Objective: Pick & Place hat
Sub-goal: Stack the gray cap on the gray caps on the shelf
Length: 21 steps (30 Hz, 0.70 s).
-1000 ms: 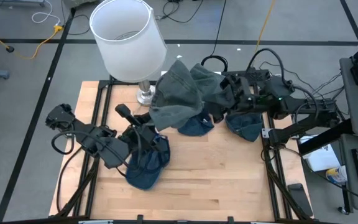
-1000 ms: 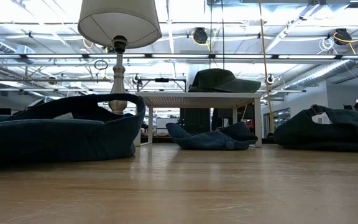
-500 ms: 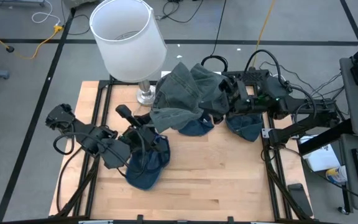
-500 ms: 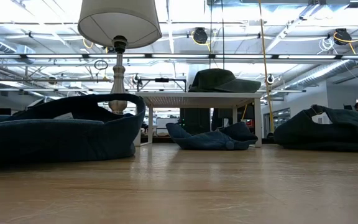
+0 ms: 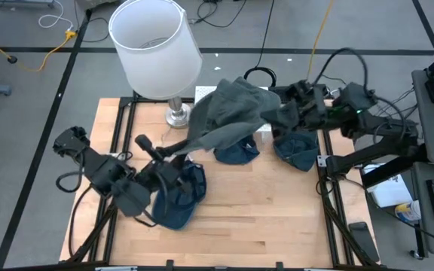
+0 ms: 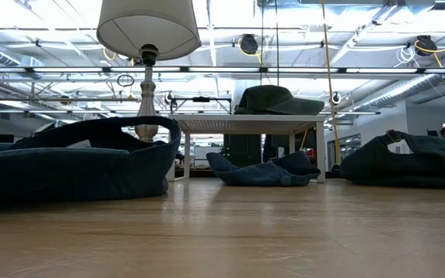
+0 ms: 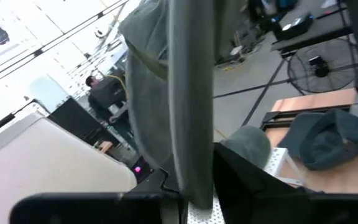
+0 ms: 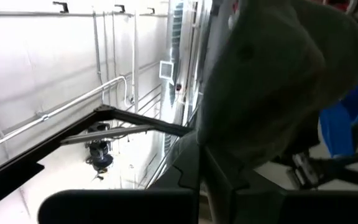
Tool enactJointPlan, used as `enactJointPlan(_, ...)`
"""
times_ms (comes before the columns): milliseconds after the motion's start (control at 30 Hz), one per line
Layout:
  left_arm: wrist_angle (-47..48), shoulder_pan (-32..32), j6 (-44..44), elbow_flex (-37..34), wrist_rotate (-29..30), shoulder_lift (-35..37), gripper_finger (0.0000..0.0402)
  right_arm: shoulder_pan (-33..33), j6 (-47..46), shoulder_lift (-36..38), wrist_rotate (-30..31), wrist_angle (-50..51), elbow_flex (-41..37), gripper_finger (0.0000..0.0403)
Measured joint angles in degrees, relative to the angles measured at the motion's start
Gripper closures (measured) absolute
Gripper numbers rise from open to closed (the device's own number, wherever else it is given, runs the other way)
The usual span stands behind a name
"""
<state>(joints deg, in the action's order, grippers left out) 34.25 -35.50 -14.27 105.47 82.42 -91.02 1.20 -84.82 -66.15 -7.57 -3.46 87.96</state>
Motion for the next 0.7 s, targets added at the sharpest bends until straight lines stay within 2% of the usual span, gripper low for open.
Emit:
enactJointPlan(267,10.48,-5.08,12.13,0.0,-3.09,-0.02,0.033,-7.82,6.04,3.15,-1.48,12.23,0.0,0.0402)
enactJointPlan(467,11.24,-7.19,13.59,0.0,-2.91,0.24,0.033,-15.53,13.47,3.32,-3.19,18.4,0.07,0.0402)
enactJointPlan(567,11.28,-7.41,14.67,-0.01,-2.74,0.9,0.033,-19.03,17.99,2.26,-3.52,23.39,2.75,0.0402)
enactJointPlan(700,12.34,-7.44,15.43,-0.02,-2.92,1.21,0.033,-23.42,25.51,-1.01,-3.81,34.64,10.06,0.0402)
